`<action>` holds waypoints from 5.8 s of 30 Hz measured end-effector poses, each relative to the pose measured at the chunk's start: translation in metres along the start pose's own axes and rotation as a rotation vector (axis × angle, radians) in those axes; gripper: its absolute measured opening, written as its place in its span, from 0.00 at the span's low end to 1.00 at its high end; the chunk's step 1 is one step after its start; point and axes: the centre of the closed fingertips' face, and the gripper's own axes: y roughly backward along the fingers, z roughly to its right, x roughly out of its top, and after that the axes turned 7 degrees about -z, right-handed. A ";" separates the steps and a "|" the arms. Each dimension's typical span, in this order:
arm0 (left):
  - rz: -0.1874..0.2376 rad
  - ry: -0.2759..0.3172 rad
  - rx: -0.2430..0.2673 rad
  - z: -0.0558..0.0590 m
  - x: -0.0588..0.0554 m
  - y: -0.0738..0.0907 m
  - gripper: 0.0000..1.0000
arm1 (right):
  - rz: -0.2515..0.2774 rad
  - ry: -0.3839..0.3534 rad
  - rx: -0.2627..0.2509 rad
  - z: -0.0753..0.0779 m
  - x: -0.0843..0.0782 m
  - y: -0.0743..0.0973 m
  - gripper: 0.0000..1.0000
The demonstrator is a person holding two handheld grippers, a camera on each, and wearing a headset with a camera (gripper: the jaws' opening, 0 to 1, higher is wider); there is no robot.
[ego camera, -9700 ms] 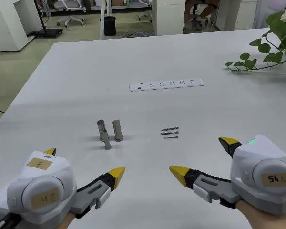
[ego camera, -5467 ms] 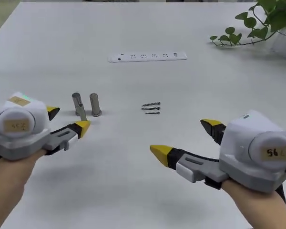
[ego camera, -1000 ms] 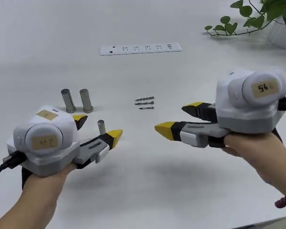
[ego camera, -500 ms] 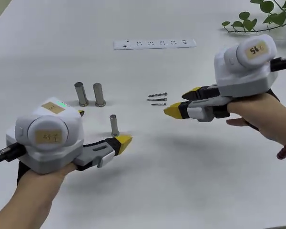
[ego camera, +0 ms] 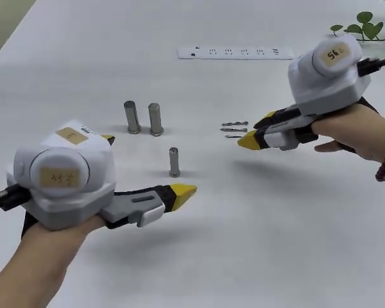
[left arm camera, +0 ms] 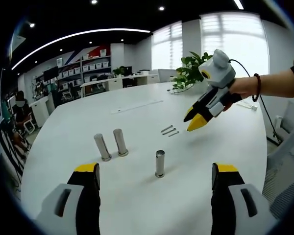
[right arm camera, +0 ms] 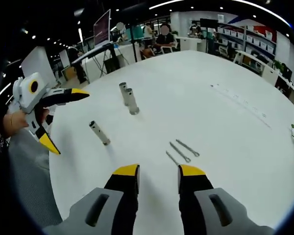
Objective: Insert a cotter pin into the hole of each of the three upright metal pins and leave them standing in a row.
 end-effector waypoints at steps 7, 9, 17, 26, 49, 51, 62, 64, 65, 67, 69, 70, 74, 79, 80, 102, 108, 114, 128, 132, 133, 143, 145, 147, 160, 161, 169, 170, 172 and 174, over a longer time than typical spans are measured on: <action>-0.012 -0.007 -0.022 0.003 -0.003 0.005 0.97 | -0.062 0.048 -0.001 0.011 -0.005 -0.016 0.23; -0.006 -0.003 -0.022 0.002 -0.002 0.006 0.98 | -0.067 0.055 0.004 0.012 -0.004 -0.019 0.22; -0.029 -0.004 -0.004 -0.005 -0.011 0.007 0.97 | -0.113 0.085 0.004 0.019 -0.004 -0.034 0.19; -0.048 -0.013 0.006 -0.009 -0.015 0.006 0.93 | -0.174 0.134 0.002 0.024 -0.007 -0.041 0.10; -0.041 0.005 0.012 -0.013 -0.012 0.006 0.85 | -0.246 0.343 0.022 0.026 -0.012 -0.045 0.00; -0.042 0.005 0.010 -0.012 -0.013 0.006 0.84 | -0.232 0.338 0.029 0.028 -0.013 -0.043 0.00; -0.031 -0.004 -0.010 -0.006 -0.007 0.009 0.76 | -0.165 0.482 0.013 -0.001 -0.006 -0.027 0.00; -0.028 -0.003 -0.019 -0.005 -0.005 0.010 0.74 | -0.152 0.505 0.013 -0.007 -0.004 -0.025 0.00; -0.027 0.001 -0.026 -0.004 -0.004 0.009 0.72 | -0.142 0.529 0.014 -0.011 -0.002 -0.023 0.00; -0.026 0.002 -0.031 -0.003 -0.003 0.009 0.70 | -0.126 0.564 0.011 -0.018 0.000 -0.020 0.00; -0.023 0.000 -0.037 -0.001 -0.001 0.010 0.69 | -0.106 0.585 0.015 -0.025 0.003 -0.016 0.00; -0.025 0.002 -0.041 0.000 -0.001 0.010 0.68 | -0.099 0.596 0.013 -0.027 0.004 -0.015 0.00; -0.030 0.015 -0.059 0.005 0.000 0.009 0.64 | -0.064 0.625 0.017 -0.039 0.008 -0.009 0.00; -0.044 0.035 -0.067 0.006 0.002 0.009 0.56 | -0.023 0.658 0.011 -0.045 0.014 -0.007 0.00; -0.049 0.040 -0.070 0.006 0.003 0.009 0.53 | -0.016 0.665 0.007 -0.048 0.015 -0.005 0.00; -0.060 0.209 -0.220 0.036 0.018 0.003 0.24 | 0.098 0.845 -0.011 -0.095 0.031 0.022 0.00; -0.054 0.289 -0.275 0.045 0.022 0.003 0.17 | 0.111 0.899 -0.014 -0.107 0.032 0.028 0.00; -0.037 0.358 -0.322 0.054 0.028 0.005 0.12 | 0.129 0.920 -0.008 -0.117 0.035 0.033 0.00; -0.003 0.409 -0.351 0.059 0.036 0.008 0.00 | 0.146 0.944 -0.004 -0.128 0.038 0.035 0.00; -0.005 0.409 -0.350 0.059 0.035 0.008 0.00 | 0.145 0.947 -0.003 -0.129 0.038 0.034 0.00; -0.004 0.410 -0.352 0.060 0.035 0.008 0.00 | 0.146 0.946 -0.004 -0.129 0.038 0.034 0.00; 0.010 0.388 -0.345 0.060 0.036 0.009 0.00 | 0.153 0.951 -0.013 -0.129 0.039 0.036 0.00; 0.016 0.388 -0.349 0.060 0.036 0.009 0.00 | 0.155 0.951 -0.011 -0.130 0.040 0.037 0.00; 0.018 0.390 -0.352 0.060 0.036 0.010 0.00 | 0.156 0.948 -0.007 -0.130 0.040 0.037 0.00; 0.023 0.257 -0.351 0.060 0.032 0.009 0.00 | 0.128 0.878 0.028 -0.129 0.030 0.034 0.00; 0.025 0.241 -0.353 0.061 0.032 0.010 0.00 | 0.126 0.854 0.030 -0.127 0.029 0.034 0.00; 0.026 0.081 -0.313 0.059 0.024 0.012 0.00 | 0.131 0.694 0.087 -0.125 0.024 0.035 0.03; 0.028 0.063 -0.314 0.060 0.023 0.013 0.00 | 0.132 0.679 0.099 -0.125 0.024 0.035 0.04; 0.034 0.033 -0.315 0.061 0.022 0.014 0.00 | 0.133 0.645 0.125 -0.127 0.022 0.035 0.04; 0.037 0.008 -0.318 0.063 0.021 0.016 0.00 | 0.137 0.617 0.151 -0.128 0.022 0.035 0.05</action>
